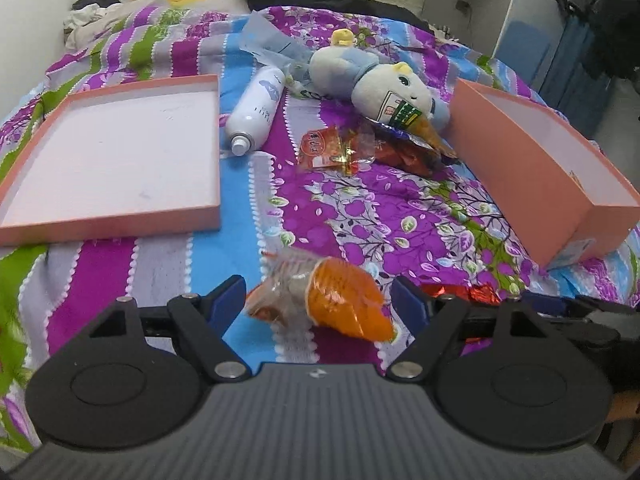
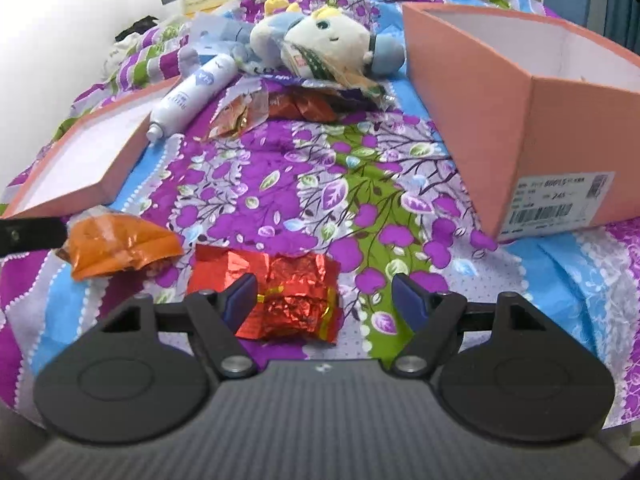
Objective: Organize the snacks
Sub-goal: 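Grasp the orange-and-clear snack bag with the left tool while the right tool grasps the red foil candy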
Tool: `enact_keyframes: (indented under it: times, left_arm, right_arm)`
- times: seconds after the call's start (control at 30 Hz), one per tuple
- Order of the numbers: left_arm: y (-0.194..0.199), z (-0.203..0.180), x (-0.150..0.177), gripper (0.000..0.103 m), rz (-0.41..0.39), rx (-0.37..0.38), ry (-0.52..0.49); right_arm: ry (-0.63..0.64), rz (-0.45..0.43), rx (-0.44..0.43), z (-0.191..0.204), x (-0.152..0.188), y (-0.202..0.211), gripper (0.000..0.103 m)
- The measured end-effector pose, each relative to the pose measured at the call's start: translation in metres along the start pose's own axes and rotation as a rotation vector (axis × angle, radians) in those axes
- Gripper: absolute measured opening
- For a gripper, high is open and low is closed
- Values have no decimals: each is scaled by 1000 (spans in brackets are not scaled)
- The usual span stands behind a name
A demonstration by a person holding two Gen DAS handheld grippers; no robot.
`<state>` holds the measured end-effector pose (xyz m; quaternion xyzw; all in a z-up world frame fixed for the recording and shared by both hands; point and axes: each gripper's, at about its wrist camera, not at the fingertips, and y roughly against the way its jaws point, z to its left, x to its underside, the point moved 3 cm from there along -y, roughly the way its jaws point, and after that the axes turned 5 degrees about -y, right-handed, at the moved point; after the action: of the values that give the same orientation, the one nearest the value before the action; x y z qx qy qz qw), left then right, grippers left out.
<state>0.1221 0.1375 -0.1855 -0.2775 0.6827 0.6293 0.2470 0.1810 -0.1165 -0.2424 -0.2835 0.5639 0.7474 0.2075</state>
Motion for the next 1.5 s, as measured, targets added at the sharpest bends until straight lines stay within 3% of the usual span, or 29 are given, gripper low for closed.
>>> enact_keyframes:
  times: [0.07, 0.2, 0.3, 0.4, 0.47, 0.97, 1.07, 1.33, 1.5]
  left_arm:
    - [-8, -1, -2, 83, 10, 13, 0]
    - [-26, -5, -5, 83, 18, -39, -50]
    - [-37, -3, -2, 82, 49, -45, -28]
    - [-44, 0, 3, 80, 63, -34, -7]
    - [-48, 1, 6, 78, 75, -29, 9]
    - [-19, -9, 19, 48, 59, -60, 155]
    - [-13, -15, 21, 45, 59, -68, 175]
    - [-19, -29, 27, 46, 88, -98, 159]
    - [-27, -24, 26, 56, 112, -92, 167]
  right_arm:
    - [7, 2, 12, 2, 1, -1, 75]
    - [46, 35, -1, 7, 3, -4, 67]
    - [110, 49, -11, 13, 6, -6, 67]
    - [124, 56, -29, 14, 6, -6, 58]
    - [135, 61, -38, 17, 6, -5, 46]
    - [128, 28, -50, 13, -8, 15, 33]
    - [111, 22, -51, 9, -10, 21, 25]
    - [80, 75, -53, -6, 3, 13, 25]
    - [56, 102, -67, -13, 9, 10, 24]
